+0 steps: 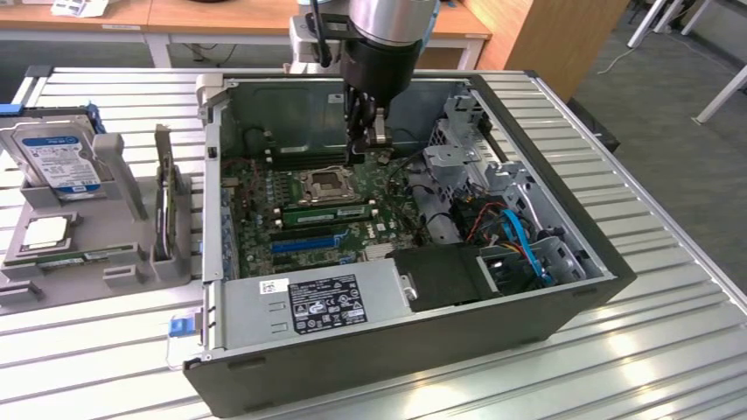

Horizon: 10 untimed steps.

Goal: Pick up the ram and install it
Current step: 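Press down the ram until it locks into place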

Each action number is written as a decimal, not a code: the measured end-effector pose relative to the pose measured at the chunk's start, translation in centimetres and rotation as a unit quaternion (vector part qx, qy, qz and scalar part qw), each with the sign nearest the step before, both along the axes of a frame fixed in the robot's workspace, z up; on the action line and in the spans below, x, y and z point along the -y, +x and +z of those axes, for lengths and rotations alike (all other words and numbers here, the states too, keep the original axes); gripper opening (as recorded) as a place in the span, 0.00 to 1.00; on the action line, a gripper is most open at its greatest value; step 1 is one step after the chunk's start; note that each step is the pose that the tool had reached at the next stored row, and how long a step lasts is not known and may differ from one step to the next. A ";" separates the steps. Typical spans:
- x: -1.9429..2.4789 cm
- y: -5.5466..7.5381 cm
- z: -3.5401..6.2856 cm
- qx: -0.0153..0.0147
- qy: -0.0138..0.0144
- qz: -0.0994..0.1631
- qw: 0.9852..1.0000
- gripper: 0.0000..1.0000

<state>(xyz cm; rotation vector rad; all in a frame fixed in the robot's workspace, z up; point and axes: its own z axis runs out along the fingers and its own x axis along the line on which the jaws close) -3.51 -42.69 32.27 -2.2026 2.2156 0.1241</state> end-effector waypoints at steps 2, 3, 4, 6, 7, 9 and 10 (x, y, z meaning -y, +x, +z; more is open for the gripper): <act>-0.05 0.0 -0.03 0.000 0.000 0.000 1.000 0.10; -0.06 0.0 -0.05 0.000 0.000 0.000 1.000 0.10; -0.07 0.0 -0.07 0.000 0.000 0.000 1.000 0.10; -0.08 0.0 -0.14 0.000 0.000 0.000 1.000 0.10; -0.08 0.0 -0.19 0.000 0.000 0.000 1.000 0.10; -0.07 0.0 -0.32 0.000 0.000 0.000 1.000 0.10; -0.07 0.0 -0.41 0.000 0.000 0.000 1.000 0.10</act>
